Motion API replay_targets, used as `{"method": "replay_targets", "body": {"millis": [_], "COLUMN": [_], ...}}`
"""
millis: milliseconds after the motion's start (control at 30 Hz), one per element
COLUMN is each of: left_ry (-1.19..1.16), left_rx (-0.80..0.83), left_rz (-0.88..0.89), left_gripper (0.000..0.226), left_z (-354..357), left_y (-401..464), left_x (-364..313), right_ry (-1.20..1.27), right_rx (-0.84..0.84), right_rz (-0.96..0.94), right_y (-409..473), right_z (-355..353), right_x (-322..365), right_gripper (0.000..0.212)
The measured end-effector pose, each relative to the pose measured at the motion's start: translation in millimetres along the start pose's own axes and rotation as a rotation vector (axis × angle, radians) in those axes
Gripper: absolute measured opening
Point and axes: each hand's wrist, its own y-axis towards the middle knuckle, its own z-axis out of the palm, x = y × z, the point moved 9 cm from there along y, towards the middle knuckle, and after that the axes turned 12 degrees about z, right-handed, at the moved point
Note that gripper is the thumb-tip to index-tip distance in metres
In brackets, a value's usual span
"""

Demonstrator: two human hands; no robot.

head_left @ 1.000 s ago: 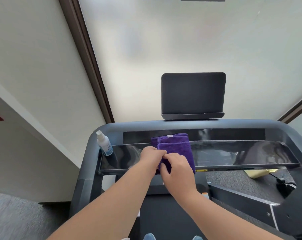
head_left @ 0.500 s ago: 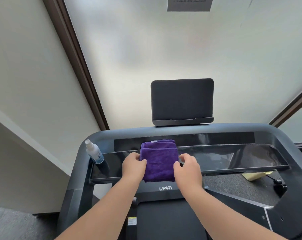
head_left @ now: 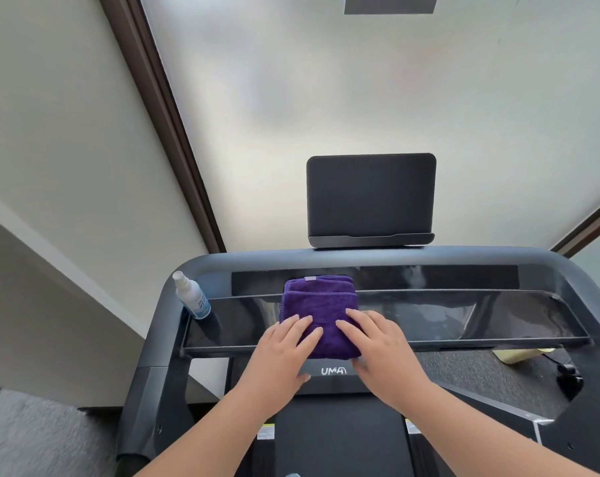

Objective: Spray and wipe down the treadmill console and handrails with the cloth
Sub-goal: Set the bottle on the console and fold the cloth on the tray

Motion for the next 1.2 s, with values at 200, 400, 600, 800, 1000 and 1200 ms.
{"method": "replay_targets", "body": {"millis": [200, 400, 600, 800, 1000, 1200], "left_ry": [0.020, 0.102, -0.101, -0.515, -0.495, -0.159], "left_rx": [-0.118, -0.178, -0.349, -0.498, -0.344, -0.092], "left_rz": [0.033, 0.115, 0.072, -0.279, -0.472, -0.277], "left_gripper": [0.075, 0.074, 0.030, 0.036, 0.038, 0.060], "left_z": [-9, -10, -50, -134, -115, -26], "left_y": [5, 9, 3, -19, -17, -12], "left_x": [-2, -3, 13, 83, 130, 90], "right_ry": [0.155, -0.139, 0.151, 1.165, 1.456, 1.072], "right_rx": [-0.137, -0.048, -0.149, 0.284, 0.536, 0.329], "right_rz": [-0.044, -0.108, -0.092, 0.312, 0.712, 0.838], "right_y": [9, 8, 20, 70, 93, 83], "right_z": [-17, -3, -36, -51, 6, 52], "right_x": [2, 7, 18, 44, 66, 38], "right_gripper": [0.050, 0.071, 0.026, 0.019, 0.024, 0.018]}}
